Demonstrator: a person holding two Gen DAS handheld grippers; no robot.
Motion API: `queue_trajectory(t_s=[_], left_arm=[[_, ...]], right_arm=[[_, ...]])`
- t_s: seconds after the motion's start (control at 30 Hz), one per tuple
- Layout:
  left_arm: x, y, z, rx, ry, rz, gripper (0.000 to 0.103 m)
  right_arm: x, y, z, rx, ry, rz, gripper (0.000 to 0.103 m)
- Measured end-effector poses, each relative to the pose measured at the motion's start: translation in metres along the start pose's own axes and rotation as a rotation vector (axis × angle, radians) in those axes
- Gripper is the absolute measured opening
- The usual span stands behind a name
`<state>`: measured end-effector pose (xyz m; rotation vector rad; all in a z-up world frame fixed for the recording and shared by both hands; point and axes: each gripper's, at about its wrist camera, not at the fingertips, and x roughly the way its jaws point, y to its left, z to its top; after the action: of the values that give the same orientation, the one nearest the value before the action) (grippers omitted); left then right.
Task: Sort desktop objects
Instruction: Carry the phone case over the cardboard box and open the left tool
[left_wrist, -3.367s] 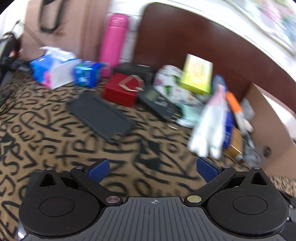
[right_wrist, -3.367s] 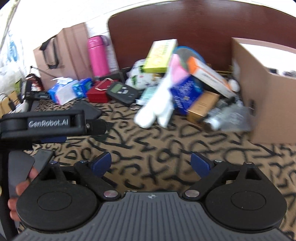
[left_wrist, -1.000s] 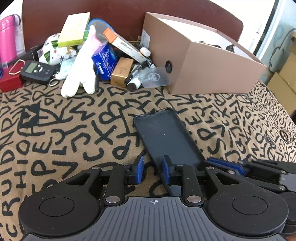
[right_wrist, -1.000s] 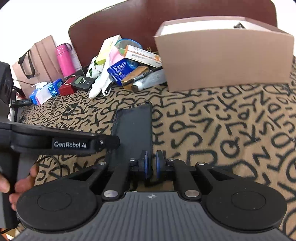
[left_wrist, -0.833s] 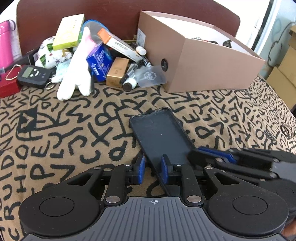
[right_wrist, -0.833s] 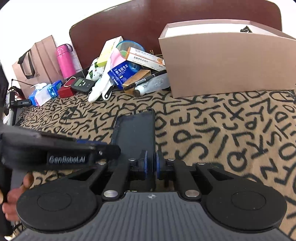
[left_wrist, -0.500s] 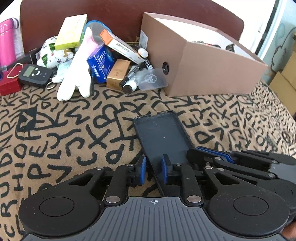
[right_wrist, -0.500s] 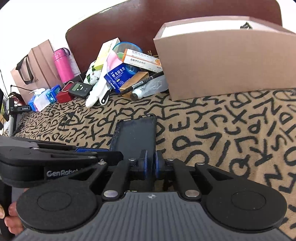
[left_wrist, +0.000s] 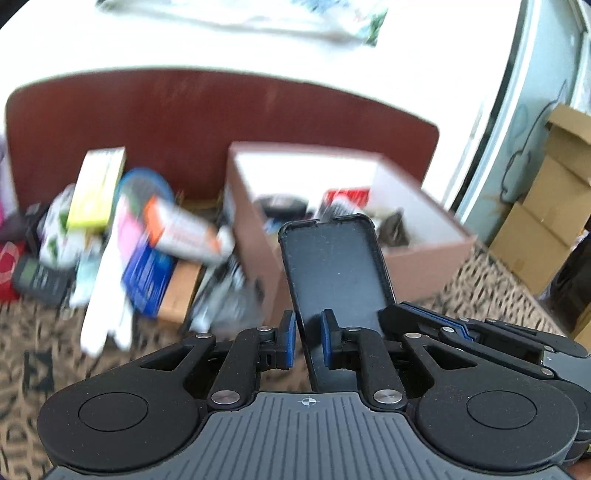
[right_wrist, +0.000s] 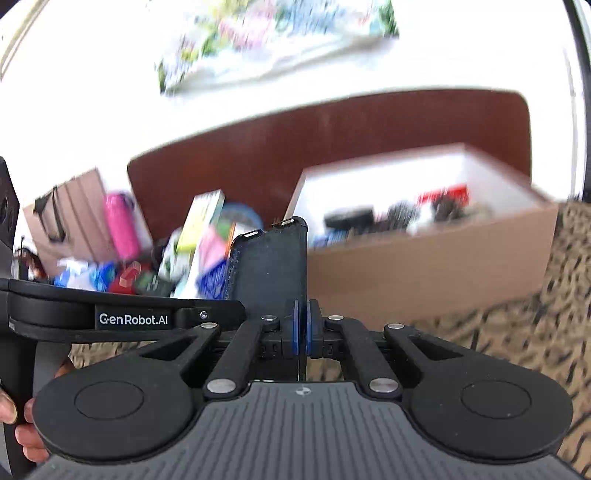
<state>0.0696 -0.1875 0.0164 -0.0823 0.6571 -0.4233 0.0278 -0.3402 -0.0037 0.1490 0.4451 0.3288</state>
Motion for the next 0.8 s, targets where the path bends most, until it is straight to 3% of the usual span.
queue_trajectory(t_s=[0.33, 0.57, 0.8], left_arm=[[0.052, -0.044, 0.091, 0.018, -0.050, -0.114, 0.012], [0.119, -0.074, 0.136, 0.023, -0.008, -0.159, 0.012], [0.186, -0.083, 0.152, -0.002, 0.042, -0.169, 0.013]], right_arm=[[0.022, -0.050, 0.080, -0.032, -0.100, -0.124, 0.005], [0.055, -0.105, 0.117, -0.044, -0.083, -0.205, 0.005], [0.096, -0.156, 0.126, 0.002, -0.014, -0.217, 0.005]])
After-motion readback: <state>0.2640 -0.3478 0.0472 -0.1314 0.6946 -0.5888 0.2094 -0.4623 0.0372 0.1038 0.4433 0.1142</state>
